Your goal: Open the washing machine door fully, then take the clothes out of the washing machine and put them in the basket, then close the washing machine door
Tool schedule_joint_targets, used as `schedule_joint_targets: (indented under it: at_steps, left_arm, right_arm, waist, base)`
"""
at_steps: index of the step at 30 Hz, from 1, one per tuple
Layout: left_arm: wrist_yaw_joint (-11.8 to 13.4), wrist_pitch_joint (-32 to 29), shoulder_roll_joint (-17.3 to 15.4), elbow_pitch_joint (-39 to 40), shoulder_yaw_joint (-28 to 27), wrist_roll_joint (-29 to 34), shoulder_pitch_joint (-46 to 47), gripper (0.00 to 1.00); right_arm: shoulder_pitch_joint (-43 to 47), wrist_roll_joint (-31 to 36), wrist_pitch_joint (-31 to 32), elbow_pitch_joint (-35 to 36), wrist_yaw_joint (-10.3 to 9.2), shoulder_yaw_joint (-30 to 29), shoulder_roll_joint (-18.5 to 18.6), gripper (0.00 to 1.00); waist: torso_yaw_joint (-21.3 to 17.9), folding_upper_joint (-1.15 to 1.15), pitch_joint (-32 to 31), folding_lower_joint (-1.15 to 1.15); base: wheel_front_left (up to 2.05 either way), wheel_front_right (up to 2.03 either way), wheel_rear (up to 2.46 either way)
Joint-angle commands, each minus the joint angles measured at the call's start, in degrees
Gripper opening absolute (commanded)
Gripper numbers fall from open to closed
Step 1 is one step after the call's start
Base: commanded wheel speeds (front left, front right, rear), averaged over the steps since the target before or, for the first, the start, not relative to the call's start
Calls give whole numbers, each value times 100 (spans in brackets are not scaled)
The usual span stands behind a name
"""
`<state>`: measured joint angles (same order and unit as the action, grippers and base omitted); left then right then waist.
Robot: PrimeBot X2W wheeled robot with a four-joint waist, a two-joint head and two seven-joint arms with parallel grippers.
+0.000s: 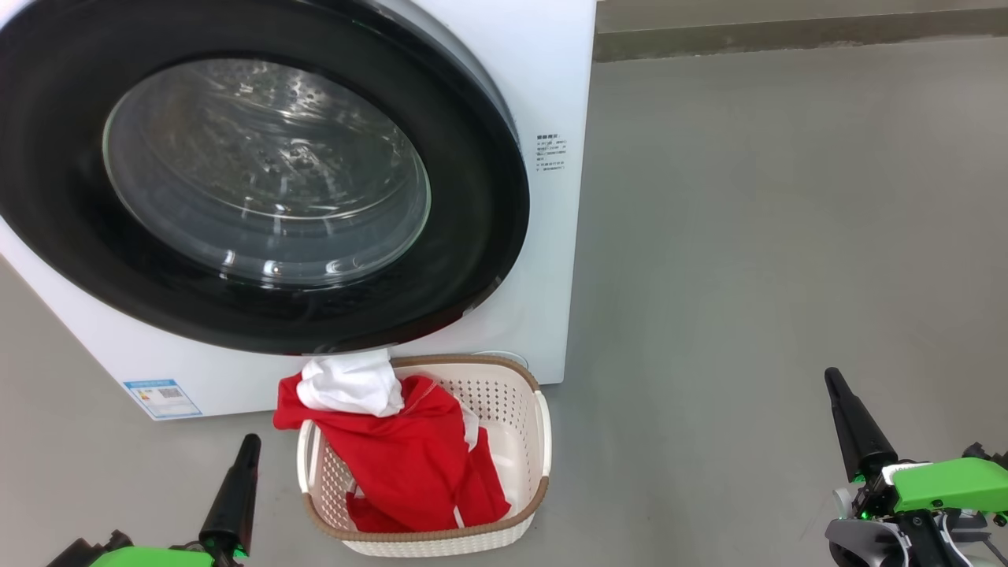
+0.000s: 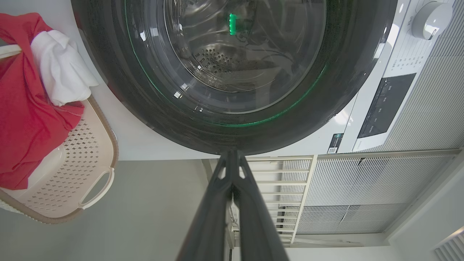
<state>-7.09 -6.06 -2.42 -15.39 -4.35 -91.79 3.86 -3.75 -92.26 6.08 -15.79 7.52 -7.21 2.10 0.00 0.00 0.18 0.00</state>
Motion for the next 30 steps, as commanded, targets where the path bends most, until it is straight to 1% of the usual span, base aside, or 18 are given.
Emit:
schedule_joint_targets:
  at_steps: [1, 30]
  left_arm:
    - [-40, -38, -54, 136, -212, -43, 232, 0]
    - [-40, -42, -51, 136, -216, -39, 232, 0]
  right_arm:
    - [-241, -2, 29, 178, -3, 83, 91, 0]
    - [-242, 4, 35, 177, -3, 76, 86, 0]
  waist:
    - [0, 0, 0, 0]
    - [0, 0, 0, 0]
  base:
    - [0, 0, 0]
    - [0, 0, 0]
